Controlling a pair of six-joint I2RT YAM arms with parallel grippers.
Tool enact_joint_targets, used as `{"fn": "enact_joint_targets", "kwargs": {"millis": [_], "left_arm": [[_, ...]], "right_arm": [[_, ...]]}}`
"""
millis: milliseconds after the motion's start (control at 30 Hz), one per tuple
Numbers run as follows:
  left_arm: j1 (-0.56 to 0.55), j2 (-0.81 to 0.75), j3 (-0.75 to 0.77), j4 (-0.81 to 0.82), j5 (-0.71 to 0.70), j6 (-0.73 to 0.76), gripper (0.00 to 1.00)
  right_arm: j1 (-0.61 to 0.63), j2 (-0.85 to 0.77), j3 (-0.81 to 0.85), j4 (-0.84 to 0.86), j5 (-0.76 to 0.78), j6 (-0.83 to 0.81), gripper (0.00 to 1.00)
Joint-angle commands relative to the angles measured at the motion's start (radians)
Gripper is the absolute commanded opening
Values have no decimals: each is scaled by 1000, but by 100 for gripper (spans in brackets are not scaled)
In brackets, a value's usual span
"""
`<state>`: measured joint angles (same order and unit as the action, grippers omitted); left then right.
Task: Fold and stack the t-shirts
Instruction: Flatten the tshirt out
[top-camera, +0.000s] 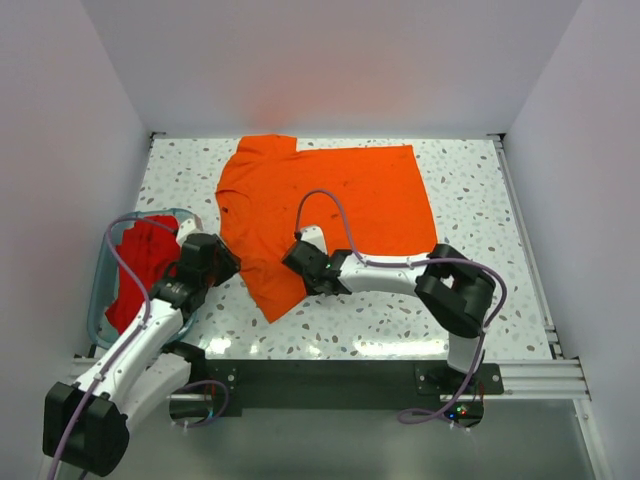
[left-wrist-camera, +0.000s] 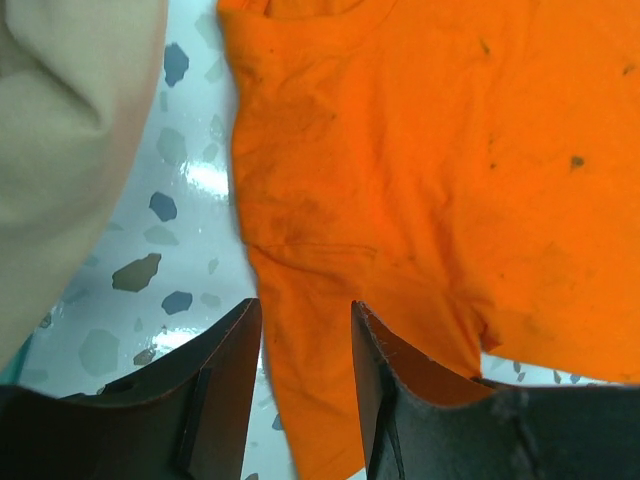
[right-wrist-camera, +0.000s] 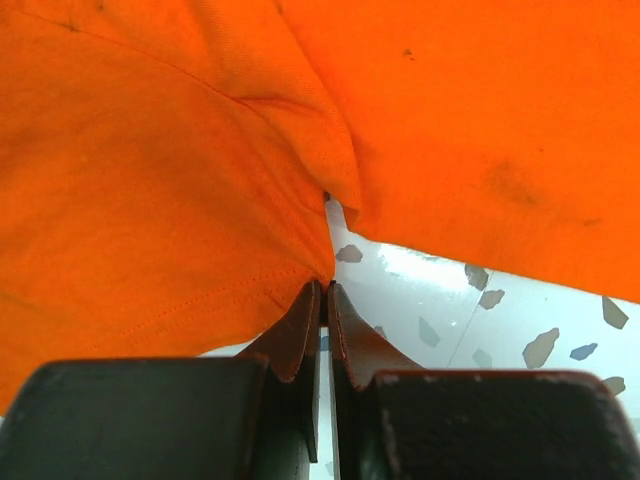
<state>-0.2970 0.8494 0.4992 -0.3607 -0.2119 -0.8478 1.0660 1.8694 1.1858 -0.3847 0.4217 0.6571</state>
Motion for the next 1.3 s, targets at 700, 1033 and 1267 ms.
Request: {"fn": "enact_joint_targets", "kwargs": {"millis": [700, 1033, 1267], "left_arm": [[-80, 166, -96, 342, 91, -65, 21], [-255, 392, 32, 180, -136, -149, 0], [-263, 367, -43, 77, -207, -200, 0]], "right_arm": [[8, -203, -100, 58, -92, -31, 38], [-386, -456, -270, 14, -150, -11, 46], [-749, -547, -392, 24, -253, -39, 46]]}}
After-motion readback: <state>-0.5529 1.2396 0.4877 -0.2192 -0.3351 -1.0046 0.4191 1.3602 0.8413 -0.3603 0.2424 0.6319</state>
